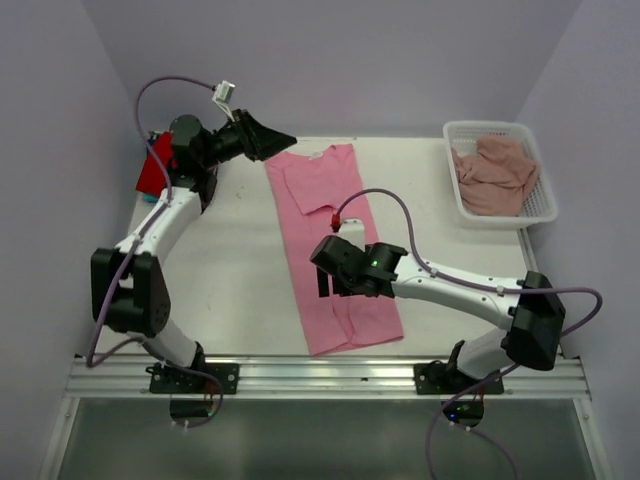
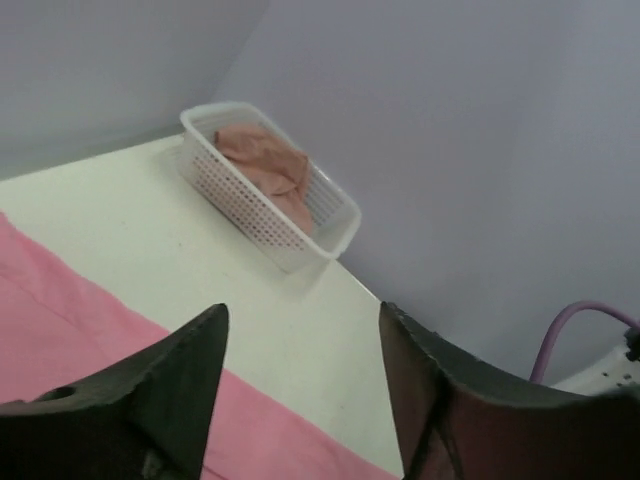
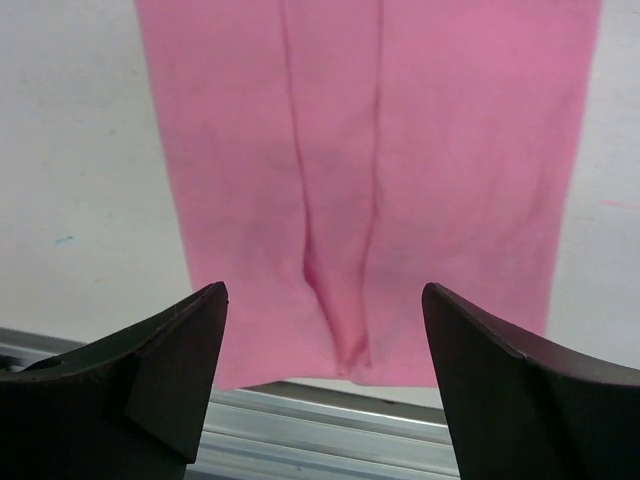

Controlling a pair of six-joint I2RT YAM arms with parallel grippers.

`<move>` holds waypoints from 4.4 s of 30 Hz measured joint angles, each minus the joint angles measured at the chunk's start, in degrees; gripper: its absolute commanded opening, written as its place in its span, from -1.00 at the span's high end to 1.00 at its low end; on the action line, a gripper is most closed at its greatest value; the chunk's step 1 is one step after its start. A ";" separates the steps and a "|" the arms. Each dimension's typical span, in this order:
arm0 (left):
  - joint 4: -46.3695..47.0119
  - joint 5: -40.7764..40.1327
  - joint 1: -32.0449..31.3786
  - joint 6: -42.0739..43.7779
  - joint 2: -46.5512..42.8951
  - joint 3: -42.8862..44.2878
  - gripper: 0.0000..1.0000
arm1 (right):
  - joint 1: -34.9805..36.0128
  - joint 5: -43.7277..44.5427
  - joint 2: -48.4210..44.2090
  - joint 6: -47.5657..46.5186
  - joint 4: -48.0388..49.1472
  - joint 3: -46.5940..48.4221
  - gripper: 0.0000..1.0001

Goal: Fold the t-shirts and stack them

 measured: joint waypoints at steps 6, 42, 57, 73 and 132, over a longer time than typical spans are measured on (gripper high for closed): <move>-27.89 -13.55 -7.19 17.68 -26.25 -16.33 -0.44 | -3.21 2.56 -9.70 0.46 -1.70 -8.39 -0.71; -42.42 -49.51 -53.62 -19.41 -50.03 -64.61 -0.53 | -35.15 -30.08 -35.58 3.78 12.07 -40.63 -0.50; -32.68 -53.77 -58.84 -25.55 -39.58 -63.08 -0.09 | -35.30 -32.09 -41.38 4.50 10.23 -42.73 -0.48; -31.61 -56.61 -59.23 -26.91 -38.42 -63.93 0.20 | -35.30 -27.65 -43.60 4.42 3.61 -42.51 -0.30; -41.27 -69.68 -59.49 -17.77 -43.36 -54.60 1.00 | -35.30 -35.08 -38.77 0.72 11.47 -41.57 1.00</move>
